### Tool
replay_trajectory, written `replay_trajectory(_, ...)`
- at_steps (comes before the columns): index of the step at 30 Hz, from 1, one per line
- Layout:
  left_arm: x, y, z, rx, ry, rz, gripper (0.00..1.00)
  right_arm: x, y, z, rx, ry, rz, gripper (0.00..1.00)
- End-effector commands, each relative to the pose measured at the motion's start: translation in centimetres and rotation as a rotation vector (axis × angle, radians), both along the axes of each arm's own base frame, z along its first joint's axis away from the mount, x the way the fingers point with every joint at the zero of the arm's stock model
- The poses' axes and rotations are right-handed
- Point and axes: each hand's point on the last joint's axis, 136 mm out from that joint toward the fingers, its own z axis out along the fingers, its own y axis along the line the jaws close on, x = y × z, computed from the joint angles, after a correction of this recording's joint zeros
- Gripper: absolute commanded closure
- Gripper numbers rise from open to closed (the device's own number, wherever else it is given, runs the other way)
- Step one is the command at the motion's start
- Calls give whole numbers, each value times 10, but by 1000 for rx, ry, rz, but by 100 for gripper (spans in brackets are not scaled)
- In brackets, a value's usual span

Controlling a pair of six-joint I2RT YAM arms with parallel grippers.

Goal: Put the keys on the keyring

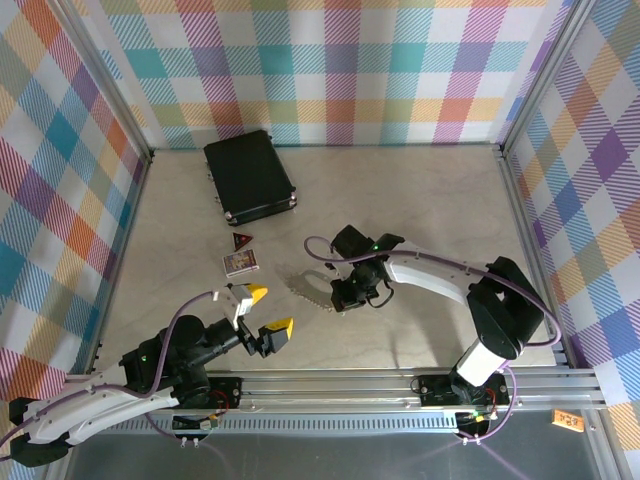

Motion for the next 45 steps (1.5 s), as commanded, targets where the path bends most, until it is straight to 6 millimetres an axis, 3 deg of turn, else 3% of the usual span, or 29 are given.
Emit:
replay_trajectory(1,6,1,0,-1,-14,29,0,-11,5,-1,36,38,-9,100)
replay_trajectory(15,12,-3,-15,40,8,53,0,-23,1,-19,36,73,-14,100)
replay_trajectory(24,18,-1,-11,28,-4,92,0,-34,-7,-33,39,99,-29,100)
replay_trajectory(37,23,-26,-8,34,12,54,0,-34,-26,-48,-47,59,-45,100)
replay_trajectory(45,23,-19,-13,8,23,79,0,-36,-29,-51,-55,48,-39,89)
